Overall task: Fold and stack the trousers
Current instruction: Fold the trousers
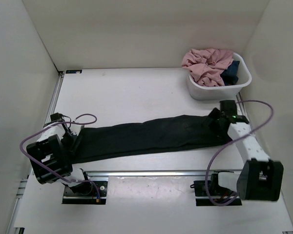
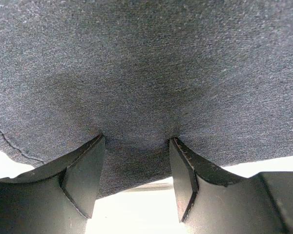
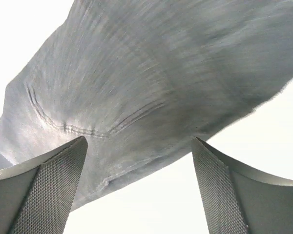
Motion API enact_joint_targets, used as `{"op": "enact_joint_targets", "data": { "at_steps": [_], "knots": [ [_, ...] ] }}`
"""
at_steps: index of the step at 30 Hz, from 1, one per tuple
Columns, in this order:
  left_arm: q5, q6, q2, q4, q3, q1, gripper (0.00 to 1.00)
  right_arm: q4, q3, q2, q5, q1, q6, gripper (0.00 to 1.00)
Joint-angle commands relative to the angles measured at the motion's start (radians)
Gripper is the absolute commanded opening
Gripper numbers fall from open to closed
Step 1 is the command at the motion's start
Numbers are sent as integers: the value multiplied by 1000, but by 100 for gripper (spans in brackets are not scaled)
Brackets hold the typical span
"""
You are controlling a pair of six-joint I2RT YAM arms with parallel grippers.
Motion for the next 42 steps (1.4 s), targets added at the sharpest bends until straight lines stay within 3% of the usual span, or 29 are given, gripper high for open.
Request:
{"op": "enact_joint_targets", "data": {
  "at_steps": [1, 3, 6, 14, 18, 21, 22, 24, 26, 27, 33, 35, 38, 41, 42],
  "knots": [
    [-21, -12, 1, 151, -23, 13, 66, -143, -23, -85, 33, -161, 59, 93],
    [-11, -12, -10, 151, -34, 13, 66, -130, -38, -61, -46, -268, 48, 97],
    [-11, -12, -10, 151, -44, 13, 66, -56, -50, 15, -62, -325, 59, 99],
    [-11, -12, -51, 140, -76, 13, 66, 36, -70, 250, -84, -370, 148, 99],
    [-11, -12, -51, 140, -76, 13, 67, 189, -148, 260, -65, -402, 177, 82],
    [-20, -12, -30, 140, -58, 13, 67, 246, -162, 269, -54, -402, 162, 54],
    [-20, -12, -21, 140, -58, 13, 67, 274, -162, 269, -54, -402, 153, 36],
    [-20, -12, -2, 140, -37, 13, 67, 284, -162, 269, -29, -402, 125, 23],
    [-11, -12, 22, 140, -23, 13, 67, 251, -135, 251, 33, -402, 114, 3],
    [5, -21, 22, 140, 0, 4, 67, 230, -126, 237, 115, -413, 114, 0],
    [28, -49, 62, 131, 62, -94, 67, 128, -6, 64, 264, -442, 32, 0],
    [28, -59, 71, 131, 94, -134, 67, 24, 60, 5, 414, -397, 2, 0],
    [37, -82, 84, 122, 137, -211, 67, -66, 179, -64, 565, -292, -74, 0],
    [37, -107, 113, 111, 184, -263, 68, -123, 270, -124, 679, -114, -148, 0],
    [37, -122, 127, 102, 195, -263, 68, -140, 285, -133, 708, 16, -148, 0]
  ]
}}
